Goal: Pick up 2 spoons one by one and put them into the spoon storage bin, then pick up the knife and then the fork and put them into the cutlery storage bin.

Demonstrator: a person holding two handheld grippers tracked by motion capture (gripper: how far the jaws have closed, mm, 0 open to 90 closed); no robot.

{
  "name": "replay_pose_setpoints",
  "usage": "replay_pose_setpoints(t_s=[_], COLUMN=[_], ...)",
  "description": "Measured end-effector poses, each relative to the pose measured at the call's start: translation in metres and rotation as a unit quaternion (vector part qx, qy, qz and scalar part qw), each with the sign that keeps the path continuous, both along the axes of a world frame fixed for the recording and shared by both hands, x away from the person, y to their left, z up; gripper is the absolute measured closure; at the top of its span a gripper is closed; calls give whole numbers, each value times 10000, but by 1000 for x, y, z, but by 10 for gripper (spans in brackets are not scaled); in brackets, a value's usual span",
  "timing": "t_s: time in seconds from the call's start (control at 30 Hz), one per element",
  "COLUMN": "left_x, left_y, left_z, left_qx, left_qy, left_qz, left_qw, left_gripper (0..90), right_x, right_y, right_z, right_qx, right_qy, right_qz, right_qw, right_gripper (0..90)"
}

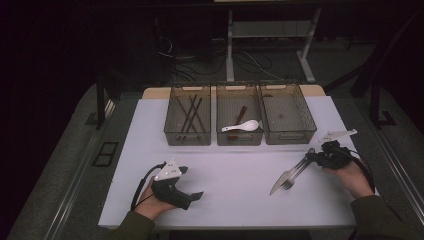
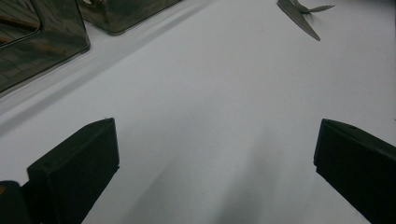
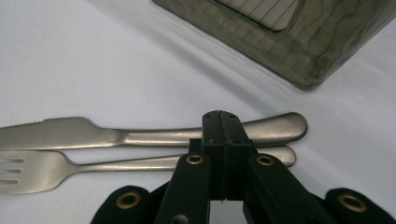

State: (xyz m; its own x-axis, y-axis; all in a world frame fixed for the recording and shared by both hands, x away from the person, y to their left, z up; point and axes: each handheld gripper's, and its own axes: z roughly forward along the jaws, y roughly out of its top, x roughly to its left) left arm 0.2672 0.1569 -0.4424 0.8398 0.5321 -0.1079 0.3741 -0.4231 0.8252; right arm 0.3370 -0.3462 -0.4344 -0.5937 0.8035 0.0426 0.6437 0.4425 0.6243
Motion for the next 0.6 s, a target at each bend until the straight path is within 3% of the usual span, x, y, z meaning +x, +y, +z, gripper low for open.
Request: replay_pose_setpoints(t_s=[0.6], left_x=[0], left_y=[0], left_z=[-1], left_qx=[18], left_qy=[14], left_qz=[-1], left_qw=[10000], left_gripper=[0], right_x=[1], right_y=[4], right_z=[-4], right_qx=[-92], right_qy=[83], right_qz=[140], right_qw=[9998], right_gripper=[895])
